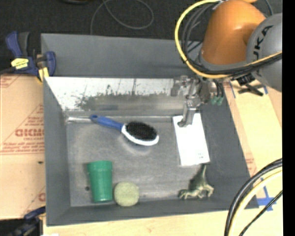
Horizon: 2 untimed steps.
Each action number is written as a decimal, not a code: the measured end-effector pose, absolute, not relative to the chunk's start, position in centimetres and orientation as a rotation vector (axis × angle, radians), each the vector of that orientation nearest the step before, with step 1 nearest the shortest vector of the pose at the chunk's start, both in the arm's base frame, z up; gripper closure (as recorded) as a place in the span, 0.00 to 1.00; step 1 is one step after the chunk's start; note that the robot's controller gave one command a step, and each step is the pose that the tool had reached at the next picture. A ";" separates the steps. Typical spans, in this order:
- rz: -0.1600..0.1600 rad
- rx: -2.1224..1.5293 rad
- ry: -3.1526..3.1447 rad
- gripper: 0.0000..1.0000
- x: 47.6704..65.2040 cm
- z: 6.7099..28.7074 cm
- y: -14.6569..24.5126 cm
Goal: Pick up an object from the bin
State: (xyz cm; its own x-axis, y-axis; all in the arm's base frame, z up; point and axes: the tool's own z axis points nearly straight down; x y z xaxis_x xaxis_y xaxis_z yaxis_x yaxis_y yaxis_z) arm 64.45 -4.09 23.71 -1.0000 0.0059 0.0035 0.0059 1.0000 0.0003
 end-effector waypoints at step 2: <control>-0.002 -0.051 -3.149 0.00 64.1 16.4 -1.0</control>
Offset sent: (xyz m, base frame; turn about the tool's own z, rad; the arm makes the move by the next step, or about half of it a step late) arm -0.0121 0.0680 -0.1671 0.0646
